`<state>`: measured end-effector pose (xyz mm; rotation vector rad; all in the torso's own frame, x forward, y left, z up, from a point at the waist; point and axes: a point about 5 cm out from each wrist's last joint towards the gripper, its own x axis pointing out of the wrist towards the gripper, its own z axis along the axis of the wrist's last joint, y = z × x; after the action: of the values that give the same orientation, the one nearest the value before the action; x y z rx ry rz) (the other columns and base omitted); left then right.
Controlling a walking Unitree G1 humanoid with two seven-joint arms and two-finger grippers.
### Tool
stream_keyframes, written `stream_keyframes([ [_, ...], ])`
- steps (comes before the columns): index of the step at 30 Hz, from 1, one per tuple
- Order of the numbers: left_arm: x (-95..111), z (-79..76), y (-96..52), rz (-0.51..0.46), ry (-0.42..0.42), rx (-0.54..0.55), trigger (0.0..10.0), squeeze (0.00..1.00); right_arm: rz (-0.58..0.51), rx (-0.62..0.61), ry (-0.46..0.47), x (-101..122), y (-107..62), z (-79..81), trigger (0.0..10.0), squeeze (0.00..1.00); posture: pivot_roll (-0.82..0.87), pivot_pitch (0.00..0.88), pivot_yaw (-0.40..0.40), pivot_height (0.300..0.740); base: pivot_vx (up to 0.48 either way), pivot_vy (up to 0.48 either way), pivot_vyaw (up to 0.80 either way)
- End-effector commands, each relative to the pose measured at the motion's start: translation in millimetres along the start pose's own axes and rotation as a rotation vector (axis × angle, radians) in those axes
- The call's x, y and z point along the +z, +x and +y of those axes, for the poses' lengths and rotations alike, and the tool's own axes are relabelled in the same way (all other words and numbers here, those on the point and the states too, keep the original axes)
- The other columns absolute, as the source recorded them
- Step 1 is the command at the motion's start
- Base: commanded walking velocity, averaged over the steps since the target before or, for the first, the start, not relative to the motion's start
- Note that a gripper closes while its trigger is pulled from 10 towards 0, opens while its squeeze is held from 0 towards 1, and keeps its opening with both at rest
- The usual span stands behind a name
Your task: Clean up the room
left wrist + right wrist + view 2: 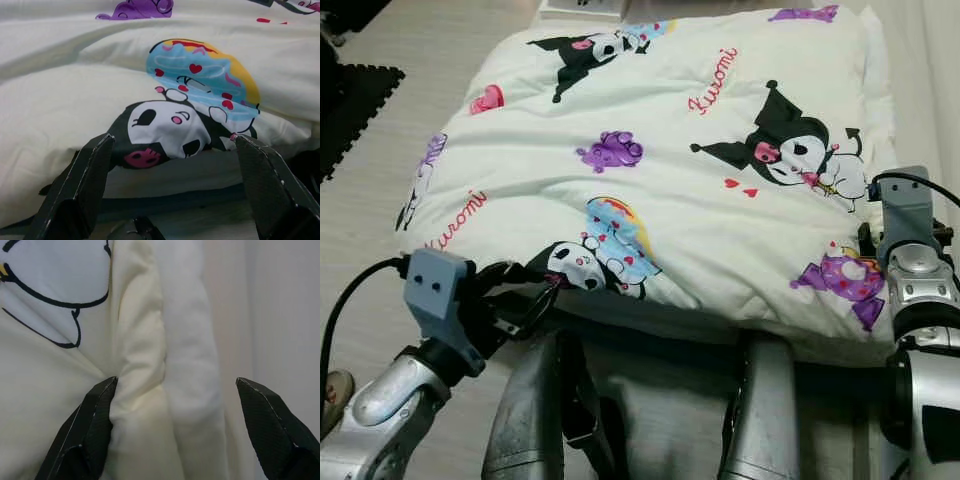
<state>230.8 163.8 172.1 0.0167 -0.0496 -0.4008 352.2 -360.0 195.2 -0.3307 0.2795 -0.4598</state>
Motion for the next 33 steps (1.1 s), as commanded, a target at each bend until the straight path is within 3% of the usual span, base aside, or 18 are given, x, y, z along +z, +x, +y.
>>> stream_keyframes([
  [1,-2,0.7,-4.3,0.031,0.013,-0.001,10.0,0.0,0.129,0.018,0.06,-30,-2.8,0.2,10.0,0.0,0.23,0.444,0.119,0.426,0.0,0.0,0.0],
  [2,-2,1.3,-4.2,0.034,0.014,-0.003,10.0,0.0,0.17,0.056,0.133,-35,-3.6,4.3,10.0,0.0,0.23,0.443,0.12,0.426,0.0,0.0,0.0],
  [3,-2,1.3,-4.2,0.034,0.014,-0.003,10.0,0.0,0.17,0.056,0.133,-35,-3.6,4.3,10.0,0.0,0.23,0.443,0.12,0.426,0.0,0.0,0.0],
  [4,-2,1.7,-3.9,0.038,0.015,-0.004,10.0,0.0,0.223,0.113,0.191,-41,-5.0,9.7,7.1,0.0,0.22,0.442,0.121,0.426,0.0,0.0,0.0],
  [5,-2,1.8,-3.5,0.039,0.016,-0.005,10.0,0.0,0.26,0.162,0.24,-45,-6.4,14.2,0.0,0.0,0.22,0.439,0.121,0.426,0.0,0.0,0.0],
  [22,-3,-0.3,5.6,0.037,0.005,-0.015,10.0,0.0,0.244,0.19,0.227,-39,-6.5,0.4,0.0,0.0,0.18,0.415,0.113,0.426,0.0,0.0,0.0],
  [24,-3,-1.3,7.2,0.032,0.003,-0.018,10.0,0.0,0.212,0.132,0.207,-35,-5.6,-8.5,0.0,0.0,0.17,0.404,0.11,0.426,0.0,0.0,0.0],
  [25,-3,-2.5,10.5,0.026,0.001,-0.022,10.0,0.0,0.167,0.024,0.191,-27,-5.2,-26.0,0.0,0.0,0.17,0.396,0.109,0.426,0.0,0.0,0.0],
  [27,-3,-2.8,13.0,0.023,0.002,-0.023,10.0,0.0,0.14,-0.093,0.171,-22,-6.4,-45.3,0.0,0.0,0.17,0.393,0.107,0.426,0.0,0.0,0.0],
  [32,-3,-2.8,14.3,0.019,0.002,-0.023,10.0,0.0,0.129,-0.21,0.129,-18,-9.3,-64.9,0.0,0.0,0.17,0.385,0.101,0.426,0.0,0.0,0.0],
  [33,-3,-2.5,14.5,0.017,0.003,-0.02,10.0,0.0,0.125,-0.281,0.089,-15,-12.0,-77.9,0.0,0.0,0.17,0.381,0.098,0.426,0.0,0.0,0.0],
])
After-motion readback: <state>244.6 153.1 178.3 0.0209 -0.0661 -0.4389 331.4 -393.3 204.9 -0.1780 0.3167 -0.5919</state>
